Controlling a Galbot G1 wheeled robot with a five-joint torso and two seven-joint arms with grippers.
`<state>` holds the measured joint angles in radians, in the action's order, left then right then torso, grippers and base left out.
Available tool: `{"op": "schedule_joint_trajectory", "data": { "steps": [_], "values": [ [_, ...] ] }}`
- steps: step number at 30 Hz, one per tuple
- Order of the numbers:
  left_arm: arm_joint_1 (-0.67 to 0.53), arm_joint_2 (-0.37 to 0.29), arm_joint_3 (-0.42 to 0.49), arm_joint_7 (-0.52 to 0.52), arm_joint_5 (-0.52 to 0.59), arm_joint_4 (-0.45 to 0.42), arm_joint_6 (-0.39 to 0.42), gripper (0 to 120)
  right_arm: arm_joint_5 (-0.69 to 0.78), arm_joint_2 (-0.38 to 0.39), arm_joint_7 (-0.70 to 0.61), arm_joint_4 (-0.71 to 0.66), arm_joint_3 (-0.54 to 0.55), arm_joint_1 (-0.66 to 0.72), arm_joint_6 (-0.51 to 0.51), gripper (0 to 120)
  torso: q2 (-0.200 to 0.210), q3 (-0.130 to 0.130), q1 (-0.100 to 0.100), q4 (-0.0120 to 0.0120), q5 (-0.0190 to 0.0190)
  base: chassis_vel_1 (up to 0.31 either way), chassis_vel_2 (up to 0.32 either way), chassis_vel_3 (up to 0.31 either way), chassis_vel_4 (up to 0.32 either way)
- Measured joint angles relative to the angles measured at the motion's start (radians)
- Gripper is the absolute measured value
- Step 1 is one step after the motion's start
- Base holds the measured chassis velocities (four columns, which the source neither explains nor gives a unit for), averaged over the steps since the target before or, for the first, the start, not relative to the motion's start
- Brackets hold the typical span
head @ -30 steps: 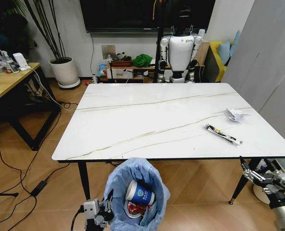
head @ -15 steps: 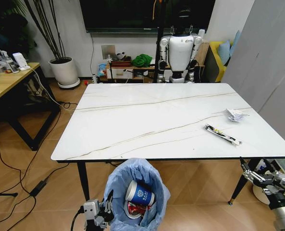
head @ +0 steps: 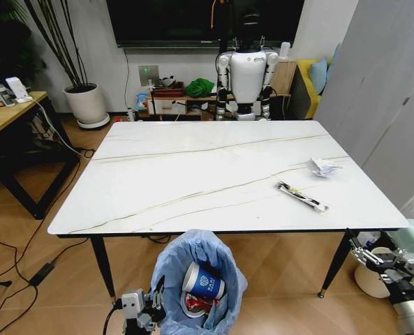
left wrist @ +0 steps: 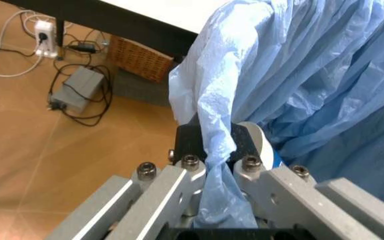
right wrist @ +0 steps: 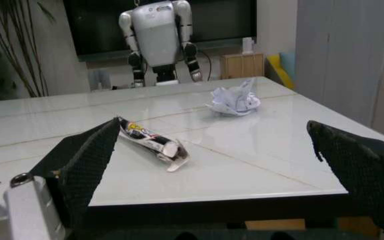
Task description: Pick up the trash bin and place the trash from the table into it.
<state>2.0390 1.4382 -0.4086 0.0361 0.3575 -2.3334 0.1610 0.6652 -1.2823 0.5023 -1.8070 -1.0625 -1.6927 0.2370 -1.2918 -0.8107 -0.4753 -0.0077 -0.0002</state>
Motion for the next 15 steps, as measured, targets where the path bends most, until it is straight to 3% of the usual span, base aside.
{"op": "schedule_joint_trajectory", "data": {
  "steps": [15],
  "values": [
    [-0.004, 0.003, 0.003, 0.0, 0.0, 0.006, 0.001, 0, -0.013, 0.001, 0.018, 0.002, 0.004, 0.0, 0.014, 100, 0.0, 0.0, 0.0, 0.0, 0.0002, -0.128, -0.126, 0.137, 0.132]
  ]
}}
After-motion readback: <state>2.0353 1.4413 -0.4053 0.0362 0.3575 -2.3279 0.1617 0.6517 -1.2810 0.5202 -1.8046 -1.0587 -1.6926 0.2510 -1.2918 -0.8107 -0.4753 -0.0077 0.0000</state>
